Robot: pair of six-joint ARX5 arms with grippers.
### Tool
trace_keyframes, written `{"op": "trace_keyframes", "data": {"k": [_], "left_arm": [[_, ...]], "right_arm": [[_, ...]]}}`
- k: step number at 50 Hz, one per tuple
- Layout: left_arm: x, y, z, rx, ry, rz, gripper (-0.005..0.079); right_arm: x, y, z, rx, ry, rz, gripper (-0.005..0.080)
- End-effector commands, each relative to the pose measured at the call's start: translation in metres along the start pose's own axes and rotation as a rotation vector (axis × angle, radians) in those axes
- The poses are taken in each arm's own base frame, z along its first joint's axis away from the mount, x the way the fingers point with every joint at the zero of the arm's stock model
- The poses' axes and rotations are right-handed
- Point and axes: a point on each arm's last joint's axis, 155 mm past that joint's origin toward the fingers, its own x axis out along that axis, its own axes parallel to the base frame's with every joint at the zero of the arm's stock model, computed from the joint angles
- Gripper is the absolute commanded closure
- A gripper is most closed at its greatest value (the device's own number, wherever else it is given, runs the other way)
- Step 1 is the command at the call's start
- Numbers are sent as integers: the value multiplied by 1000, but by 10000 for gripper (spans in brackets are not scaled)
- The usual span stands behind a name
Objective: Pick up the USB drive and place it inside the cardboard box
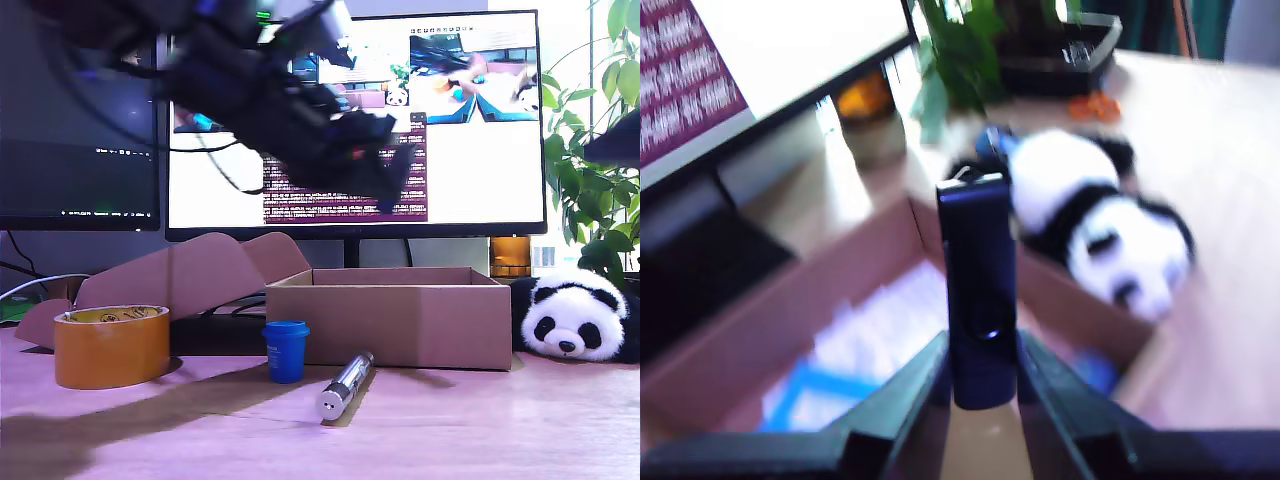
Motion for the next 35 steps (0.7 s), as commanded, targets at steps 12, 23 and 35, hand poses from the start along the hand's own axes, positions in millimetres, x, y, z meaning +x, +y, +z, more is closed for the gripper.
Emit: {"op": "trace_keyframes", "data": {"k": [12, 23, 35], "left_arm": [[28, 7, -3, -14, 30, -1, 702], [47, 6, -14, -34, 140, -36, 702], [60, 8, -37, -58, 254, -51, 702]], "right_arm": [[0, 3, 5, -5, -10, 10, 765], [0, 2, 5, -5, -10, 9, 765], [0, 2, 5, -4, -9, 9, 765]]}}
